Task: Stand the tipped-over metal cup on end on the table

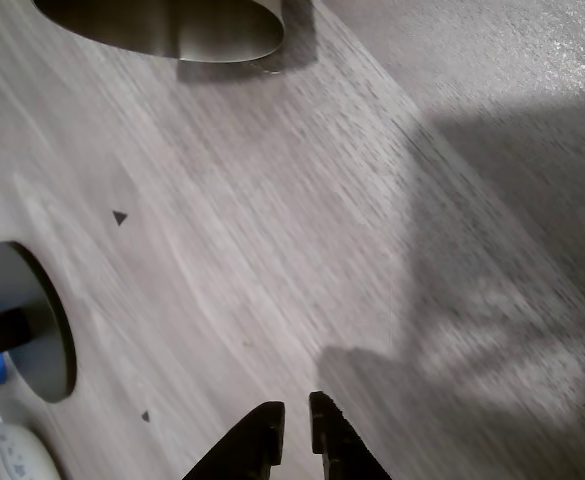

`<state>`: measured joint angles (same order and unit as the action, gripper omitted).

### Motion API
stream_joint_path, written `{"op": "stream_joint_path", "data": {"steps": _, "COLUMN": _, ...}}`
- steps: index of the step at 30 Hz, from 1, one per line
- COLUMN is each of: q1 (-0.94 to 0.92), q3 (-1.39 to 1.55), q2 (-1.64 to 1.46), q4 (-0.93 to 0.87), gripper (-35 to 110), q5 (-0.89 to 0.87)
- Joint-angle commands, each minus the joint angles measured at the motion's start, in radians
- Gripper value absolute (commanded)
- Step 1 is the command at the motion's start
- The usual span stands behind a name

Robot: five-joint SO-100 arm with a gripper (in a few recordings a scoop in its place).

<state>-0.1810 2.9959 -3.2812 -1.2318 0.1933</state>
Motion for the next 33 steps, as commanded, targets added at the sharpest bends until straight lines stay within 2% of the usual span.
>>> {"op": "stream_joint_path", "data": {"steps": 1, "q1": 0.028, "q3": -0.002, "q2": -0.026, "q4": 0.009, "gripper": 0, "q5": 0.003}}
{"op": "stream_joint_path", "data": {"steps": 20, "q1": 0.005, "q3": -0.002, "q2": -0.026, "q4": 0.018, "gripper": 0, "q5": -0.003}}
{"op": "stream_joint_path", "data": {"steps": 25, "q1": -0.086, "q3": -0.19, "q2": 0.005, "q4": 0.052, "gripper": 0, "q5": 0.012}}
{"op": "stream_joint_path", "data": {"steps": 29, "q1": -0.156, "q3": -0.463, "q2": 0.43, "q4": 0.173, "gripper": 0, "q5": 0.032}}
{"op": "stream_joint_path", "data": {"steps": 33, "q1": -0.307, "q3": -0.844, "q2": 0.982, "q4": 0.193, "gripper": 0, "q5": 0.127}}
